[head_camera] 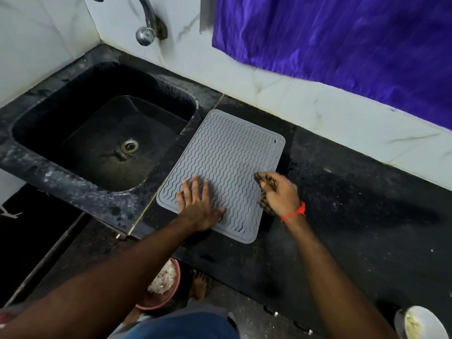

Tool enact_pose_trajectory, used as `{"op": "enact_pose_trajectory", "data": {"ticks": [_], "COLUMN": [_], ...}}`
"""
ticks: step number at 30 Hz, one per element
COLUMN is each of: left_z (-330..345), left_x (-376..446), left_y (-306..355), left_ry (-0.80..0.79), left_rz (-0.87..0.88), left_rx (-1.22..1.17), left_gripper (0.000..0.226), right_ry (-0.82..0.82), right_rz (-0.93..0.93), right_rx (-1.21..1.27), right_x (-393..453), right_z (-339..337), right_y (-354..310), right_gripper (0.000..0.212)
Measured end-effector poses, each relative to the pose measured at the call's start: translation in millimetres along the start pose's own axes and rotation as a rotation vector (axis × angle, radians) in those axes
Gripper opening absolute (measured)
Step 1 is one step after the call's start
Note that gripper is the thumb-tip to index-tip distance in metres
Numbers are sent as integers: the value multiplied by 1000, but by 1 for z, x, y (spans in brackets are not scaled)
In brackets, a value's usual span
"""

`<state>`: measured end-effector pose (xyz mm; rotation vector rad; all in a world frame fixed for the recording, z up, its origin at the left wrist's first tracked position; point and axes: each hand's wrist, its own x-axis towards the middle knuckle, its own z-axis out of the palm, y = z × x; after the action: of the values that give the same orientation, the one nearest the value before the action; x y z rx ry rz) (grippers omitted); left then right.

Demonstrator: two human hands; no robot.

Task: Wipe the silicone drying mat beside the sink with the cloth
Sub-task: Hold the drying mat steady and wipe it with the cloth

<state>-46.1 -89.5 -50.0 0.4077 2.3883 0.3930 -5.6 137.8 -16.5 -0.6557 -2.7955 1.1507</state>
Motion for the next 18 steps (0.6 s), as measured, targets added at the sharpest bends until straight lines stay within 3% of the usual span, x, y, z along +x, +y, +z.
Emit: {"op": "enact_pose_trajectory", "data": {"ticks": [6,13,18], "left_z": [17,21,25], "left_x": [5,15,15], "left_y": [1,-13,-15], "left_ry": [-79,-98,-61], "left_rz": [87,134,134], "left_rx": [153,112,128], "left_gripper": [119,114,107], "right_ry": [-15,150,136], "right_rz": [-152,-97,-56], "right_rx": [-338,-359,-413], "right_x": [69,130,158], "right_z": [11,2,3], "right_y": [-1,-6,-9], "right_gripper": [37,45,40]}}
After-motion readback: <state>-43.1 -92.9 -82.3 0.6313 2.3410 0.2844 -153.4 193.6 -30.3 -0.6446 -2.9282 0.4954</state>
